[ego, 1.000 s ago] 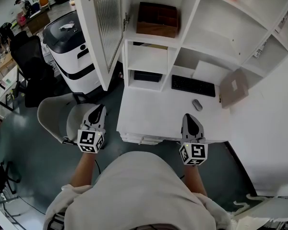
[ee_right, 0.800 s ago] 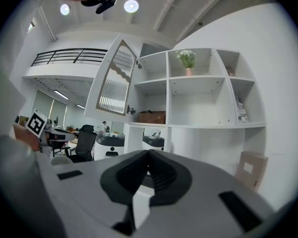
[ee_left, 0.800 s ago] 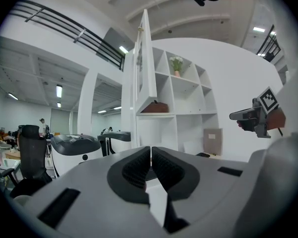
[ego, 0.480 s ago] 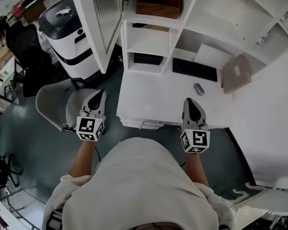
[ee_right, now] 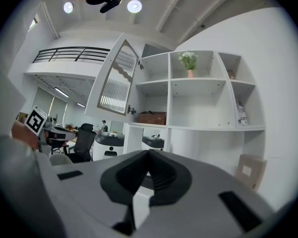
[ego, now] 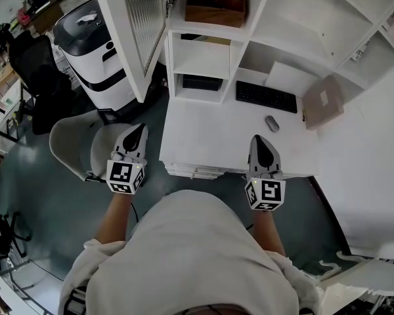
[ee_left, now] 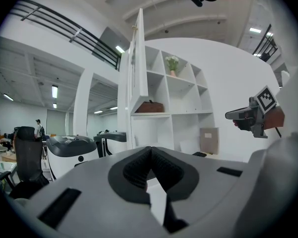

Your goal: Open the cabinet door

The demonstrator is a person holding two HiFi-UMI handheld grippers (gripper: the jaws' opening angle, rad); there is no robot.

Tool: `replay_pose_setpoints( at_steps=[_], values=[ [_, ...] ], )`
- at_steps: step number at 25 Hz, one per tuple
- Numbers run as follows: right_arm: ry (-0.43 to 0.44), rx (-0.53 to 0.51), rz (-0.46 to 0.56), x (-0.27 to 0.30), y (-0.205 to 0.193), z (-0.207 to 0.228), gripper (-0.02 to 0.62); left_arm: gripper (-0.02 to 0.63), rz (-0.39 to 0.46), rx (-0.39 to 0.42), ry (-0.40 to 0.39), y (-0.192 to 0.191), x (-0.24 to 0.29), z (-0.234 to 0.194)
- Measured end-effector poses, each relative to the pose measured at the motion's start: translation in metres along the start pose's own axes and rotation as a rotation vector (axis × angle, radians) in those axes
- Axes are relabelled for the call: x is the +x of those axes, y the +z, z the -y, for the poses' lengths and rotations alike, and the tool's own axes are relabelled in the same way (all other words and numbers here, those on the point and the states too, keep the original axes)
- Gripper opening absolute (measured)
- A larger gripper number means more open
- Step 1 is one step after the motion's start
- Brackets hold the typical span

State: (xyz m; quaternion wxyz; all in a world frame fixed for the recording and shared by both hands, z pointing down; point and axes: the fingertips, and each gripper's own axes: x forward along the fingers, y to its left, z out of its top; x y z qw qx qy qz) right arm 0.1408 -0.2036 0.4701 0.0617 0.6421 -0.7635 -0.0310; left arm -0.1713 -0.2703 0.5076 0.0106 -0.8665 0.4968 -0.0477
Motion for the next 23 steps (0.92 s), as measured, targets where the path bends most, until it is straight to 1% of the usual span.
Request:
replay_pose_setpoints(
  at_steps=[23],
  values=[
    [0.0, -0.004, 0.002, 0.002, 0.0005, 0.006, 0.003, -0.002, -0.007, 0.007, -0.01, 0.0021, 0.0095, 0.006]
  ],
)
